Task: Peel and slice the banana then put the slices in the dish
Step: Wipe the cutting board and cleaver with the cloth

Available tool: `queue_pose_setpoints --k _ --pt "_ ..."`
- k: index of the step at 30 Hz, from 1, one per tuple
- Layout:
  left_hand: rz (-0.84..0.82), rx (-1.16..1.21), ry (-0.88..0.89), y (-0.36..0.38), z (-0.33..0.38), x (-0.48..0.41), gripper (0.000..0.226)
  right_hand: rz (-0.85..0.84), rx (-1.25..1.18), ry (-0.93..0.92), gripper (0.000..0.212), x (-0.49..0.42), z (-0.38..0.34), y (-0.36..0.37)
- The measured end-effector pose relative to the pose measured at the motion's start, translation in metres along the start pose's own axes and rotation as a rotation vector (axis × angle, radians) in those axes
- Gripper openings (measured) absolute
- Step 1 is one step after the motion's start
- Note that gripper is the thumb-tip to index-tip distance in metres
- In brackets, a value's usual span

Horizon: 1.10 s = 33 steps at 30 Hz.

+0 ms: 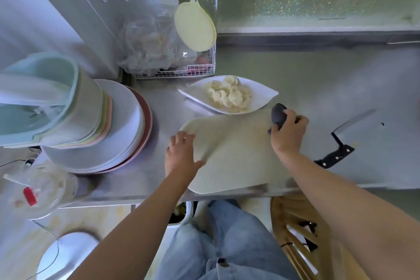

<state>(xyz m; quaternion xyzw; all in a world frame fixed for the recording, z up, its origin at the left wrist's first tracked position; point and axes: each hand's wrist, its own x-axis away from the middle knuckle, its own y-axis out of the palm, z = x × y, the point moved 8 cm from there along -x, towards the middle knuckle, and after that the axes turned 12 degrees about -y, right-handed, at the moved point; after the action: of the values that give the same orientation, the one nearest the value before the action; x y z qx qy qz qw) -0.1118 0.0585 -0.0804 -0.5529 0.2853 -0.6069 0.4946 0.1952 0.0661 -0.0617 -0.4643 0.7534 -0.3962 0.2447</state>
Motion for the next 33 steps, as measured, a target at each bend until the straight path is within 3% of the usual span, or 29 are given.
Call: queue_pose_setpoints --k 3,5,13,16,19,22,24,26,29,31,33 --pt "-0.003 -0.019 0.015 0.002 0.0 -0.001 0.081 -0.063 0.155 -0.021 0.035 0.0 -0.004 0.017" --pt "-0.01 -0.017 0.012 0.002 -0.001 0.0 0.082 -0.067 0.177 -0.14 0.036 0.008 -0.019 0.027" --pt "-0.046 -0.056 0.002 0.002 -0.005 0.012 0.083 -0.208 0.017 -0.557 0.032 0.05 -0.068 0.054" --pt "-0.06 -0.071 0.023 0.003 -0.017 0.024 0.084 -0.11 -0.068 -0.457 0.032 0.052 -0.061 0.04" --pt "-0.071 -0.086 0.056 0.006 -0.028 0.036 0.084 -0.033 0.05 -0.27 0.035 0.054 -0.042 0.034" --pt "-0.064 -0.084 0.068 0.008 -0.033 0.045 0.084 -0.136 0.093 -0.404 0.041 0.075 -0.058 0.057" --pt "-0.06 -0.088 0.068 0.007 -0.034 0.046 0.084 -0.257 0.02 -0.604 0.039 0.102 -0.084 0.075" --pt "-0.064 -0.096 0.07 0.007 -0.033 0.045 0.083 -0.368 -0.095 -0.693 0.04 0.121 -0.099 0.083" --pt "-0.064 -0.119 0.095 0.007 -0.034 0.046 0.086 -0.251 -0.17 -0.561 0.039 0.103 -0.089 0.066" --pt "-0.092 -0.149 0.132 0.009 -0.036 0.047 0.095 -0.152 -0.063 -0.443 0.04 0.085 -0.069 0.057" --pt "-0.159 -0.193 0.158 0.011 -0.037 0.05 0.109 -0.158 0.047 -0.424 0.043 0.085 -0.06 0.061"
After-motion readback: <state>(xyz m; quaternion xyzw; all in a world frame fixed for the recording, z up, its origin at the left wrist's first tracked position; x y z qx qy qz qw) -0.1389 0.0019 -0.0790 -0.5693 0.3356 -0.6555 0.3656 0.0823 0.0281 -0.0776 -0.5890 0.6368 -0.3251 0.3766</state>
